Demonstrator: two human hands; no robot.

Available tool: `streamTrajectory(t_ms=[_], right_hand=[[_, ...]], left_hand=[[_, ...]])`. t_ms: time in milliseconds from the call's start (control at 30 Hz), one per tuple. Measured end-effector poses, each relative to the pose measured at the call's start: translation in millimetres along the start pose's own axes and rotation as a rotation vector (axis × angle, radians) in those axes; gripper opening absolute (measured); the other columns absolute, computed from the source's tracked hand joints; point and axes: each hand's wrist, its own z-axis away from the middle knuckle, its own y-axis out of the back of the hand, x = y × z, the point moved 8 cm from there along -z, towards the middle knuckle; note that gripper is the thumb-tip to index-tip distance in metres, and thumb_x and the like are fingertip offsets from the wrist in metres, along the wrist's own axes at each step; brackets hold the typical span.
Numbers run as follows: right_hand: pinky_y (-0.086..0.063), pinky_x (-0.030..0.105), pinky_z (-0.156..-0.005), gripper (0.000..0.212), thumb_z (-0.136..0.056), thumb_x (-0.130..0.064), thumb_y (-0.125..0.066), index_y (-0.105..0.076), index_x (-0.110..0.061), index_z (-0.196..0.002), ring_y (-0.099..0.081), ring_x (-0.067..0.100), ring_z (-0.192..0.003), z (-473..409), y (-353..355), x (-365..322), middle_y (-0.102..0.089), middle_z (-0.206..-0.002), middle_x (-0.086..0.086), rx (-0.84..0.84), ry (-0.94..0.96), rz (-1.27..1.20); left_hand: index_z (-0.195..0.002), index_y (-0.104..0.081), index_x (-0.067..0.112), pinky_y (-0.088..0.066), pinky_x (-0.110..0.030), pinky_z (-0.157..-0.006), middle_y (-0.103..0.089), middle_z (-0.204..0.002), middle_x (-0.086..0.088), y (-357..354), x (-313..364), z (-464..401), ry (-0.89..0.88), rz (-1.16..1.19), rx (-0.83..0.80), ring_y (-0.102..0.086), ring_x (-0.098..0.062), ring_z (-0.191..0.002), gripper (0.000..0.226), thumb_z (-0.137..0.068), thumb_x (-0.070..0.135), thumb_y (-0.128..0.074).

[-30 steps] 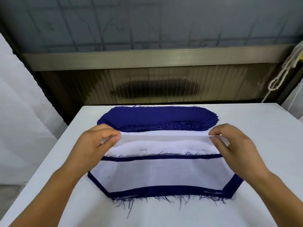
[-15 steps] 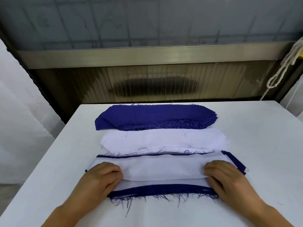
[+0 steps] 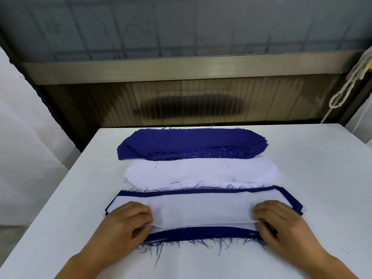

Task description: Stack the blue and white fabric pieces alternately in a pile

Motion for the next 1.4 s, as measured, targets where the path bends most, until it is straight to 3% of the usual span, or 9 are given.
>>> streamTrajectory(t_ms=[200, 367, 567, 767, 967, 1100, 1200, 1300, 1400], right_hand=[[-0.046, 0.022, -0.077, 0.024, -0.085, -0.035, -0.061, -0.069, -0.014, -0.077, -0.059, 0.009, -0.084, -8.2, 7.2, -6.2, -0.065, -0.09, -0.01, -0.027, -0.027, -0.002], [-0.047, 0.024, -0.065, 0.019, -0.09, -0.03, -0.052, -0.064, -0.019, -0.082, -0.056, 0.009, -0.073, -37.0, -3.4, -19.9, -0.059, -0.083, -0.013, -0.129, -0.071, -0.034], [-0.046, 0.027, -0.06, 0.008, -0.091, -0.03, -0.058, -0.058, -0.024, -0.084, -0.052, 0.01, -0.066, -55.1, -39.3, -19.4, -0.056, -0.08, -0.013, -0.3, -0.182, -0.017], [-0.044, 0.026, -0.045, 0.02, -0.075, -0.01, -0.074, -0.058, -0.021, -0.069, -0.046, 0.01, -0.049, -40.1, -13.3, 8.3, -0.051, -0.062, -0.013, -0.173, -0.293, 0.034], [-0.04, 0.027, -0.047, 0.017, -0.082, -0.023, -0.066, -0.055, -0.025, -0.069, -0.045, 0.013, -0.048, -49.4, -12.1, 41.4, -0.041, -0.052, -0.014, -0.243, -0.425, 0.183], [-0.045, 0.028, -0.058, 0.003, -0.089, -0.023, -0.061, -0.062, -0.025, -0.087, -0.055, 0.012, -0.066, -85.5, -21.9, 53.1, -0.057, -0.075, -0.013, -0.188, -0.405, 0.149], [-0.046, 0.028, -0.073, 0.018, -0.091, -0.016, -0.061, -0.066, -0.016, -0.108, -0.059, 0.018, -0.09, -119.2, -34.9, 56.7, -0.064, -0.102, -0.003, -0.116, -0.334, 0.128], [-0.046, 0.034, -0.098, 0.034, -0.094, -0.014, -0.057, -0.059, -0.014, -0.128, -0.055, 0.022, -0.116, -152.6, -51.1, 62.5, -0.06, -0.128, 0.002, -0.127, -0.286, 0.142], [-0.04, 0.033, -0.106, 0.042, -0.098, -0.019, -0.05, -0.047, -0.017, -0.14, -0.047, 0.019, -0.13, -167.2, -68.0, 76.1, -0.05, -0.143, 0.0, -0.209, -0.338, 0.131]], left_hand=[[-0.082, -0.068, 0.028, -0.046, -0.018, -0.073, -0.057, -0.094, 0.025, -0.2, 0.0, -11.1, 0.051, 0.042, -0.057, -0.056, 0.002, -0.086, 0.027, -0.091, 0.05, -0.057], [-0.08, -0.067, 0.025, -0.047, -0.02, -0.07, -0.056, -0.087, 0.021, -16.5, 12.9, -41.7, 0.042, 0.016, -0.109, -0.052, 0.002, -0.081, 0.029, -0.094, 0.045, -0.051], [-0.086, -0.065, 0.024, -0.048, -0.024, -0.064, -0.054, -0.086, 0.017, -40.6, 20.4, -72.9, 0.074, 0.016, -0.124, -0.052, -0.003, -0.072, 0.016, -0.093, 0.038, -0.059], [-0.073, -0.058, 0.021, -0.043, -0.021, -0.052, -0.049, -0.076, 0.016, -25.5, -5.0, -52.8, 0.116, -0.057, -0.024, -0.042, -0.001, -0.061, 0.018, -0.087, 0.031, -0.064], [-0.065, -0.058, 0.019, -0.04, -0.021, -0.048, -0.05, -0.069, 0.013, -8.2, -27.0, -59.1, 0.145, -0.203, 0.03, -0.046, -0.006, -0.057, 0.025, -0.087, 0.031, -0.061], [-0.087, -0.068, 0.017, -0.047, -0.025, -0.065, -0.062, -0.088, 0.008, -4.7, -33.4, -92.8, 0.132, -0.267, 0.112, -0.057, -0.013, -0.076, 0.004, -0.085, 0.017, -0.071], [-0.112, -0.069, 0.011, -0.051, -0.035, -0.084, -0.067, -0.113, -0.003, -10.8, -44.3, -125.4, 0.152, -0.311, 0.135, -0.063, -0.023, -0.099, 0.028, -0.085, 0.014, -0.072], [-0.137, -0.054, 0.013, -0.034, -0.036, -0.11, -0.05, -0.143, -0.003, -28.3, -67.2, -154.1, 0.271, -0.313, 0.021, -0.045, -0.022, -0.132, 0.043, -0.096, 0.025, -0.058], [-0.146, -0.042, 0.016, -0.023, -0.032, -0.116, -0.034, -0.155, 0.0, -43.9, -87.3, -165.6, 0.352, -0.292, -0.071, -0.03, -0.019, -0.142, 0.046, -0.102, 0.029, -0.043]])
